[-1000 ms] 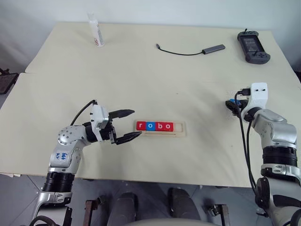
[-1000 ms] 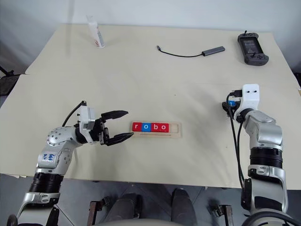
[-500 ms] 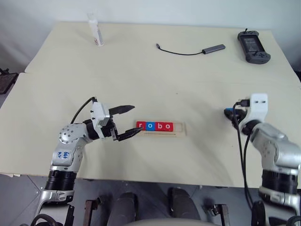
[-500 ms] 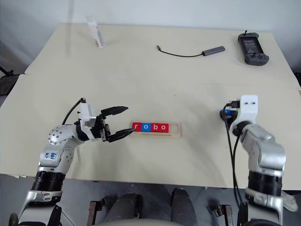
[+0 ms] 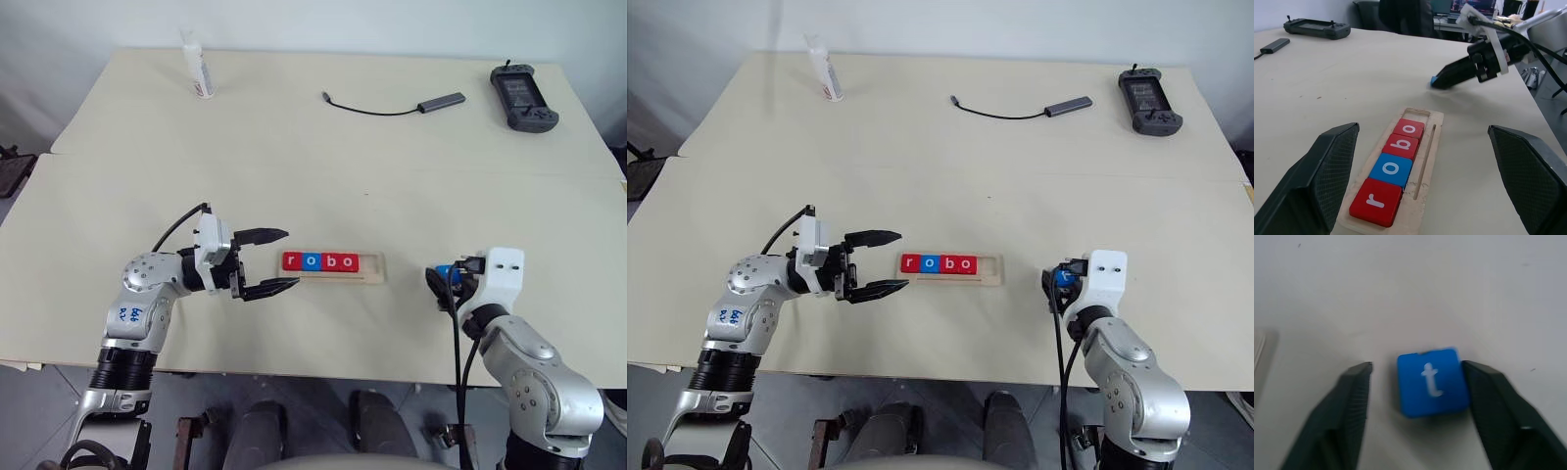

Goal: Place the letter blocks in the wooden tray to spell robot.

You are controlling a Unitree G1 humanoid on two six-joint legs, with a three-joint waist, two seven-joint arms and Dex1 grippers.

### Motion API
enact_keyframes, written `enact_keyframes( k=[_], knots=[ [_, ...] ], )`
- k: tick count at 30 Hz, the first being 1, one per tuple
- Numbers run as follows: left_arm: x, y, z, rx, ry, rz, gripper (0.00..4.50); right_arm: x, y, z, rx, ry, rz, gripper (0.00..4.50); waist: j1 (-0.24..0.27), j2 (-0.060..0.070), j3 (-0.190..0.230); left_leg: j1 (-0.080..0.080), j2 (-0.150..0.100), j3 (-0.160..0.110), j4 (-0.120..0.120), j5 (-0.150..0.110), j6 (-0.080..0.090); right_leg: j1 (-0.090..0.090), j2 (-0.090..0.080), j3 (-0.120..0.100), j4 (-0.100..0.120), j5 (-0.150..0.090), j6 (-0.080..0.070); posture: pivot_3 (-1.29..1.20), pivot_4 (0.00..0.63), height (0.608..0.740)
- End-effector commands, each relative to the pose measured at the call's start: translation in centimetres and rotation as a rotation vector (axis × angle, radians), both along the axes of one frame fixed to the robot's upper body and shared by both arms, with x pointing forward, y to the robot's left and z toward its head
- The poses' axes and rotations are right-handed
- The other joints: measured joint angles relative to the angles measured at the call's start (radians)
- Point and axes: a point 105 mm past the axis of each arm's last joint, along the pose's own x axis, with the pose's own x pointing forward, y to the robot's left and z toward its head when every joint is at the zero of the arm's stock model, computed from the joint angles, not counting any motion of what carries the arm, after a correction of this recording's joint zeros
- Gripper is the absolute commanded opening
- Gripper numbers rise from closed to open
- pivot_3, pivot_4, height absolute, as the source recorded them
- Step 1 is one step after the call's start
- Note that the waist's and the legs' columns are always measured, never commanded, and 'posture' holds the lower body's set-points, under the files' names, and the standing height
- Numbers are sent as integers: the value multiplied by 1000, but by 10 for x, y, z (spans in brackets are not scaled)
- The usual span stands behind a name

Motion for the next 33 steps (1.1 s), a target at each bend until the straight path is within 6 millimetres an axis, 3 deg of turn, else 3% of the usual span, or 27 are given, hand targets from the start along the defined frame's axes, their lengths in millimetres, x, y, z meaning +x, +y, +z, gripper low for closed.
enact_keyframes(
  k=[1,9,14,21,24,31,33],
  knots=[
    [-3,0,3,-5,-11,-18,4500,-3,-11,30,-88,-106,106,4413,1,0,0,0,0,0,0,0,0,0,0,0,0,0,0,0,150,740],
    [-7,2,-2,8,-10,-10,4500,-4,-37,36,-471,-37,650,4413,0,0,1,0,0,2,0,-1,2,3,1,-1,-4,0,0,0,150,740],
    [-11,4,-2,12,-11,-12,4500,16,-59,32,-537,15,906,4413,-2,-1,1,2,1,3,1,-1,3,3,0,0,-7,1,2,0,150,740],
    [-14,6,2,18,-21,0,4500,34,-58,15,-575,120,1130,4413,-1,-1,1,1,2,2,1,0,2,3,0,-2,-11,2,2,0,150,740],
    [-14,10,2,15,-27,25,4500,42,-52,13,-571,116,1166,3820,0,-1,1,-1,2,1,1,0,2,3,-1,-4,-12,2,2,0,150,740],
    [-15,12,2,11,-35,53,4500,46,-36,27,-588,37,1221,1458,-1,-1,1,-1,2,1,2,0,2,4,-2,-6,-12,2,1,0,150,740],
    [-14,15,1,13,-51,82,4500,44,-14,42,-556,-22,1259,1464,-2,0,1,-1,2,0,2,0,1,4,-1,-6,-12,2,1,0,150,740]
  ],
)
